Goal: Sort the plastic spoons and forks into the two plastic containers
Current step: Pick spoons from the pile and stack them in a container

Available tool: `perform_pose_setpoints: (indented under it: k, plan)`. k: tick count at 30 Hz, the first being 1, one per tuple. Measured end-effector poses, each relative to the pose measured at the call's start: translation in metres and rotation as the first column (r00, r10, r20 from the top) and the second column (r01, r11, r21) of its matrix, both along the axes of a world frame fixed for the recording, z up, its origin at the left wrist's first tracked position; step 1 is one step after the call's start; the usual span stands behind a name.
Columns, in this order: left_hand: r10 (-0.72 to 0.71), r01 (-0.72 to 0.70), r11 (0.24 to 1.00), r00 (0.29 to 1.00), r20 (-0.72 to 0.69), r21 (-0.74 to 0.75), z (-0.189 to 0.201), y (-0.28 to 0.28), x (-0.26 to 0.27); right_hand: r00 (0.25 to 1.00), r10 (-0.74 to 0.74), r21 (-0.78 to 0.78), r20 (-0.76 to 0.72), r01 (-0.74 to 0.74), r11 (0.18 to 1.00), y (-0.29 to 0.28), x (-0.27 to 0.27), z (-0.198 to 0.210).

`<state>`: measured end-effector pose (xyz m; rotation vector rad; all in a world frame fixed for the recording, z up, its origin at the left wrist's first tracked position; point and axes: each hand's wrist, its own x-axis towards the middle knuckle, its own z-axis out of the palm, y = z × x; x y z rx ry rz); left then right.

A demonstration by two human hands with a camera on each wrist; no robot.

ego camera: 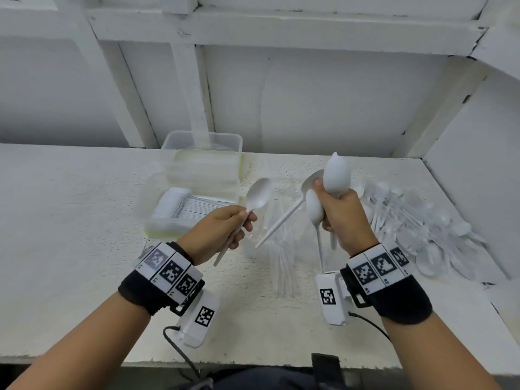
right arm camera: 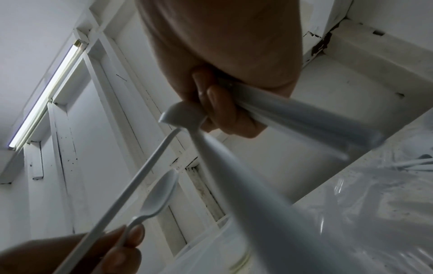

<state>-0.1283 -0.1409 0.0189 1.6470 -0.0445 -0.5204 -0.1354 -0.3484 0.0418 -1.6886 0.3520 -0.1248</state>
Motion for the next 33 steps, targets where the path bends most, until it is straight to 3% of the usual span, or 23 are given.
perform_pose_setpoints:
  k: [6, 12, 23, 33]
  plan:
    - [0.084, -0.083, 0.996, 0.996, 0.036, -0.036, -0.007, 0.003, -0.006, 0.992, 0.123, -0.032, -0.020, -0.123, 0.992, 0.020, -0.007, -0.005]
    - [0.070, -0.069, 0.998, 0.995, 0.064, -0.006, -0.007, -0.001, -0.009, 0.987, 0.155, -0.026, -0.047, -0.156, 0.987, 0.032, -0.006, -0.011]
    - [0.125, -0.129, 0.987, 0.991, -0.041, -0.098, -0.010, 0.001, -0.009, 0.980, 0.179, -0.015, -0.087, -0.181, 0.983, 0.038, -0.005, -0.023]
    - [0.043, -0.056, 0.985, 0.996, -0.082, -0.161, -0.006, -0.003, -0.009, 0.969, 0.243, -0.050, -0.044, -0.245, 0.968, 0.050, 0.000, -0.023]
